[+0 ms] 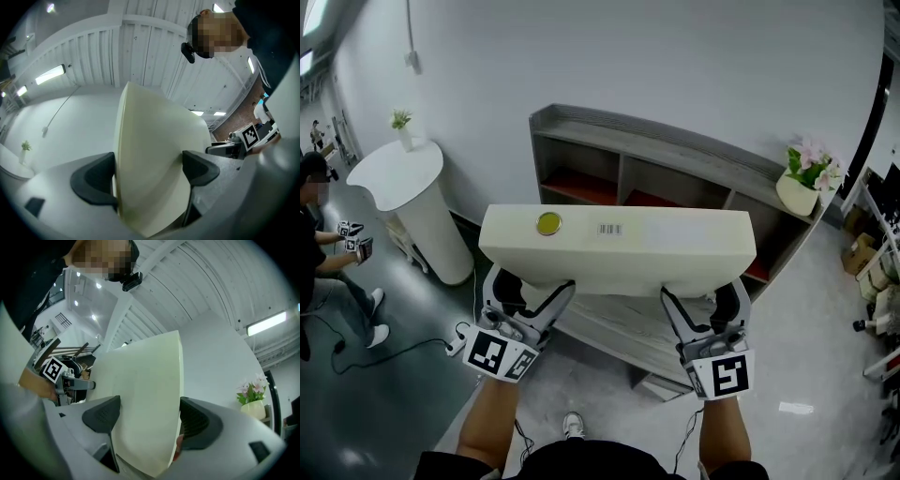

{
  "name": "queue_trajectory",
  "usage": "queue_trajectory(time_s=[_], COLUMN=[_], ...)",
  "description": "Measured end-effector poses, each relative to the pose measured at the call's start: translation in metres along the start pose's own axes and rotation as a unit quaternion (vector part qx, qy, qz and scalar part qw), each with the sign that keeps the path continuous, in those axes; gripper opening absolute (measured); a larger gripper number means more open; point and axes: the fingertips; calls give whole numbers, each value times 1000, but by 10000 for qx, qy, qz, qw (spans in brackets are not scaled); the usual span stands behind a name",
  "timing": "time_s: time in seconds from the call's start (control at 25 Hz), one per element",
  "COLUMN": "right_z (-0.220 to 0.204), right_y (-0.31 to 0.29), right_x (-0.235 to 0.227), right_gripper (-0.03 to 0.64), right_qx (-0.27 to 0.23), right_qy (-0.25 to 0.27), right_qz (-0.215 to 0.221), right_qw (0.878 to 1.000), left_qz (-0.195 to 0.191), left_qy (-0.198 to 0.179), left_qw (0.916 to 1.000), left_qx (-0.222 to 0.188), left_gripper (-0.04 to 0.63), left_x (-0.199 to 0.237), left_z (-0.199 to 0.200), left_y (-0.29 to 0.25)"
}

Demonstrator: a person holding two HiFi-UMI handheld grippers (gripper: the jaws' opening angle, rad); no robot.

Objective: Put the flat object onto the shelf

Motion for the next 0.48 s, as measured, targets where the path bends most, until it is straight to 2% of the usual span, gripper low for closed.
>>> queue_trajectory(time_s=[0.24,0.48], right_z=[-1,-8], right_y=[-45,-71], right_x=[20,25], right_gripper=[425,425], right_qx=[132,304], right_qy=[107,201], right_qz=[-268,-596], right_qw=[9995,9976], left_qz=[-371,-659], left_qy=[87,190], left_qw=[9993,9976], left_qx=[-9,-62], left_gripper=[456,456], left_x=[57,88], left_z=[3,0], left_y=[-18,-40])
Point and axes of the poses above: the fingertips, and each gripper's own axes: y backward along the fingers, x to its left, z out of its top, and after that the axes turned 12 degrees about y, right-handed
